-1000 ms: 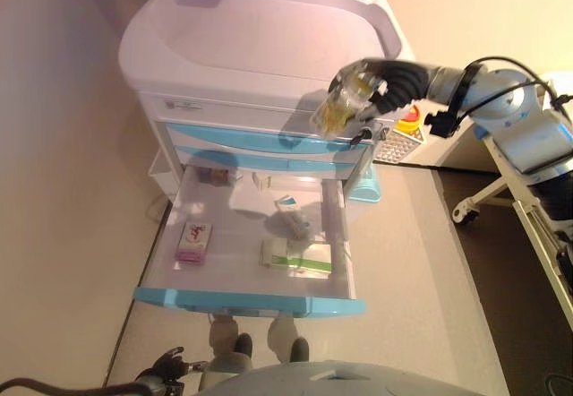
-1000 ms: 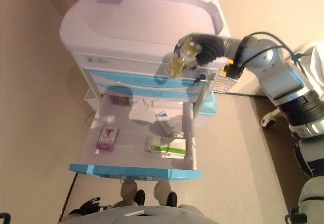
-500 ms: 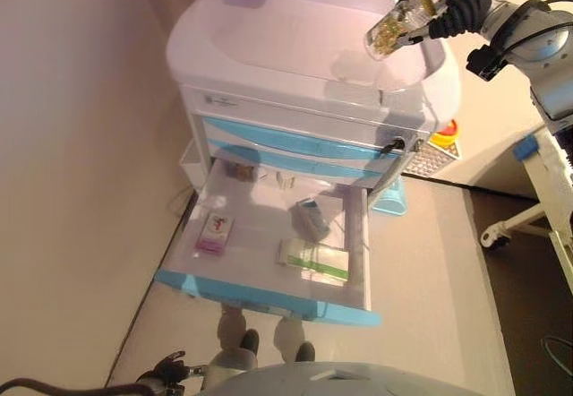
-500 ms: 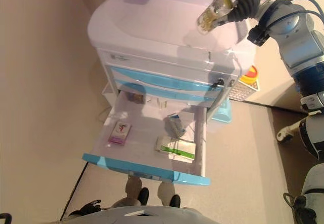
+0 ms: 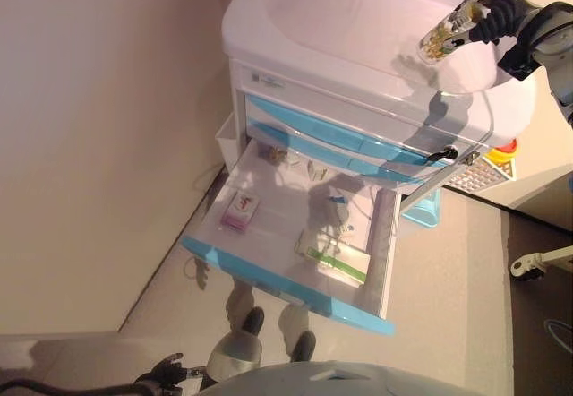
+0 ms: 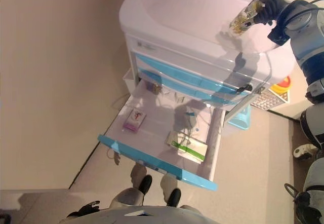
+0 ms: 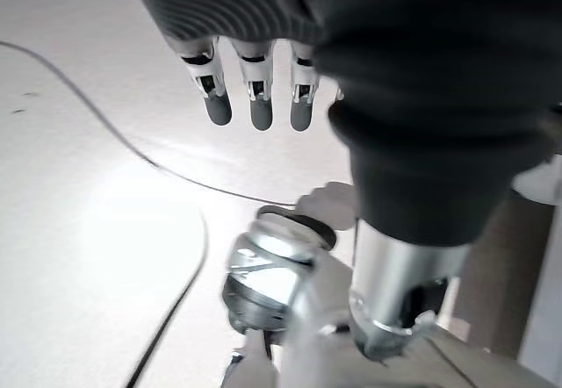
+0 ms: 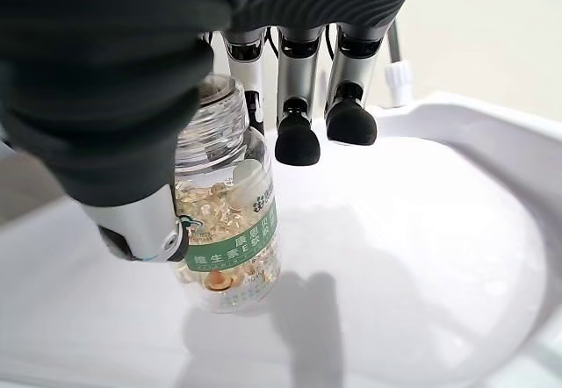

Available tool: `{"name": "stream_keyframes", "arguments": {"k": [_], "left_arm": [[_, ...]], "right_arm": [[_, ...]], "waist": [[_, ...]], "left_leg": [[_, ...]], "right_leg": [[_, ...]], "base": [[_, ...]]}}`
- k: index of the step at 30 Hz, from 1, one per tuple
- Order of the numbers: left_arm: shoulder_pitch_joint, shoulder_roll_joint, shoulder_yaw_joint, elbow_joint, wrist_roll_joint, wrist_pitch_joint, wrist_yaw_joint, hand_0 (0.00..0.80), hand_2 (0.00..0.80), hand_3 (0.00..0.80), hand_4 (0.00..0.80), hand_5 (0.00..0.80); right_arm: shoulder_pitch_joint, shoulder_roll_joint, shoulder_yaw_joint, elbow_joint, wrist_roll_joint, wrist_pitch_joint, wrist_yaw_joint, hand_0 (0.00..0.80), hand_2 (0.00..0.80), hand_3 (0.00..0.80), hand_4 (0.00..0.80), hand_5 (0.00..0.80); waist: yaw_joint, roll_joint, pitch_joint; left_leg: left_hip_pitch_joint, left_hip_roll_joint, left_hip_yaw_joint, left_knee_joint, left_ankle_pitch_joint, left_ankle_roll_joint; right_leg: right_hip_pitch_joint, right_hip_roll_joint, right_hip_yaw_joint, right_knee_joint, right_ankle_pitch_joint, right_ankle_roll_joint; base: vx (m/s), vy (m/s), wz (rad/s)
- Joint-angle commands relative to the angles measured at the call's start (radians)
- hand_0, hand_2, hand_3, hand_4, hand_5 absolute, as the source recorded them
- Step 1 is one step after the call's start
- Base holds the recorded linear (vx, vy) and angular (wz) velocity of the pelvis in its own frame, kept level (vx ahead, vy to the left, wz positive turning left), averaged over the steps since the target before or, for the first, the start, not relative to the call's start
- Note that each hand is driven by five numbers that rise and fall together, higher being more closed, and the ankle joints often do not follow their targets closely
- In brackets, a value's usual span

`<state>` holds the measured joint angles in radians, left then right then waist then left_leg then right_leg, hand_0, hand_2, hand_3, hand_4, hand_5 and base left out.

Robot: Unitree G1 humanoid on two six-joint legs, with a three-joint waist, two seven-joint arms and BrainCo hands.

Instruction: Open the drawer and pick up the medicine

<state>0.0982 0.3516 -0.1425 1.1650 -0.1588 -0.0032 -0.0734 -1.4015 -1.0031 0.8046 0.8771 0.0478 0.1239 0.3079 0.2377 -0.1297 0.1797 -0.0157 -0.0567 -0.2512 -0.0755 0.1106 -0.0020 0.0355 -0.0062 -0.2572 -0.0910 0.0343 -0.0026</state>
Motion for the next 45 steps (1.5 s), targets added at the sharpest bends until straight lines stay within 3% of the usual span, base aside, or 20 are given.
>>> {"name": "stream_keyframes", "arguments": {"k": [1, 9, 11, 15, 17, 19, 20, 21, 22, 45], "left_arm": [[0.006, 0.068, -0.022, 0.006, -0.03, -0.013, 0.005, 0.0, 0.0, 0.0, 0.0, 0.0], [0.007, 0.081, -0.025, -0.018, -0.039, -0.029, 0.008, 0.0, 0.0, 0.0, 0.0, 0.0], [0.004, 0.082, -0.025, -0.022, -0.042, -0.03, 0.01, 0.0, 0.0, 0.0, 0.0, 0.0], [0.0, 0.085, -0.029, -0.031, -0.047, -0.029, 0.013, 0.0, 0.0, 0.0, 0.0, 0.0], [-0.002, 0.087, -0.029, -0.036, -0.047, -0.026, 0.01, 0.0, 0.0, 0.0, 0.0, 0.0], [-0.003, 0.089, -0.029, -0.038, -0.05, -0.028, 0.01, 0.0, 0.0, 0.0, 0.0, 0.0], [-0.005, 0.09, -0.031, -0.04, -0.053, -0.029, 0.011, 0.0, 0.0, 0.0, 0.0, 0.0], [-0.007, 0.09, -0.032, -0.04, -0.057, -0.029, 0.012, 0.0, 0.0, 0.0, 0.0, 0.0], [-0.007, 0.091, -0.033, -0.041, -0.058, -0.028, 0.012, 0.0, 0.0, 0.0, 0.0, 0.0], [0.006, 0.096, -0.023, -0.004, -0.043, -0.042, 0.004, 0.0, 0.0, 0.0, 0.0, 0.0]], "right_arm": [[-0.173, -0.064, 0.085, 0.015, -0.038, -0.01, -0.062, 0.8, 0.8, 0.8, 0.8, 0.8], [-0.182, -0.081, 0.104, 0.065, -0.05, -0.017, -0.053, 0.8, 0.8, 0.8, 0.8, 0.8], [-0.176, -0.08, 0.102, 0.065, -0.048, -0.018, -0.048, 0.722, 0.722, 0.722, 0.722, 0.722], [-0.167, -0.076, 0.098, 0.075, -0.051, -0.034, -0.036, 0.765, 0.765, 0.765, 0.765, 0.765], [-0.167, -0.074, 0.1, 0.075, -0.045, -0.033, -0.032, 0.731, 0.731, 0.731, 0.731, 0.731], [-0.165, -0.072, 0.098, 0.075, -0.054, -0.039, -0.03, 0.524, 0.524, 0.524, 0.524, 0.524], [-0.163, -0.069, 0.099, 0.077, -0.055, -0.04, -0.035, 0.38, 0.38, 0.38, 0.38, 0.38], [-0.162, -0.068, 0.098, 0.079, -0.054, -0.042, -0.036, 0.091, 0.091, 0.091, 0.091, 0.091], [-0.161, -0.066, 0.097, 0.08, -0.053, -0.044, -0.036, 0.0, 0.0, 0.0, 0.0, 0.0], [-0.254, -0.095, 0.114, 0.081, 0.047, -0.06, -0.182, 0.0, 0.0, 0.0, 0.0, 0.0]], "waist": [[0.033, -0.049, 0.007], [0.042, -0.056, 0.035], [0.041, -0.058, 0.039], [0.041, -0.06, 0.045], [0.04, -0.06, 0.046], [0.04, -0.061, 0.046], [0.04, -0.061, 0.047], [0.04, -0.061, 0.048], [0.04, -0.061, 0.05], [0.019, -0.067, 0.01]], "left_leg": [[0.017, -0.076, -0.01, 0.003, -0.093, 0.038], [-0.003, -0.071, -0.01, 0.0, -0.089, 0.04], [-0.003, -0.069, -0.007, 0.001, -0.09, 0.04], [-0.002, -0.067, -0.005, 0.002, -0.092, 0.039], [-0.001, -0.066, -0.003, 0.002, -0.091, 0.039], [-0.002, -0.065, -0.002, 0.001, -0.091, 0.038], [-0.002, -0.064, -0.001, 0.002, -0.091, 0.038], [-0.002, -0.064, 0.0, 0.002, -0.091, 0.038], [-0.002, -0.064, 0.001, 0.002, -0.091, 0.038], [0.023, -0.056, 0.025, -0.007, -0.094, 0.033]], "right_leg": [[0.022, 0.0, 0.037, 0.093, -0.06, 0.031], [0.007, 0.001, 0.03, 0.089, -0.055, 0.033], [0.005, 0.002, 0.031, 0.09, -0.054, 0.033], [0.003, 0.002, 0.032, 0.093, -0.054, 0.034], [0.003, 0.003, 0.033, 0.093, -0.054, 0.033], [0.003, 0.003, 0.034, 0.092, -0.053, 0.034], [0.002, 0.003, 0.034, 0.093, -0.052, 0.035], [0.002, 0.003, 0.033, 0.092, -0.052, 0.035], [0.003, 0.003, 0.033, 0.092, -0.052, 0.035], [0.018, 0.001, 0.049, 0.087, -0.046, 0.045]], "base": [[-0.02, -0.01, 0.09], [-0.022, -0.013, 0.09], [0.0, 0.0, 0.0], [0.0, 0.0, 0.0], [0.0, 0.0, 0.0], [0.0, 0.0, 0.0], [0.0, 0.0, 0.0], [0.0, 0.0, 0.0], [0.0, 0.0, 0.0], [-0.005, 0.001, -0.01]]}}
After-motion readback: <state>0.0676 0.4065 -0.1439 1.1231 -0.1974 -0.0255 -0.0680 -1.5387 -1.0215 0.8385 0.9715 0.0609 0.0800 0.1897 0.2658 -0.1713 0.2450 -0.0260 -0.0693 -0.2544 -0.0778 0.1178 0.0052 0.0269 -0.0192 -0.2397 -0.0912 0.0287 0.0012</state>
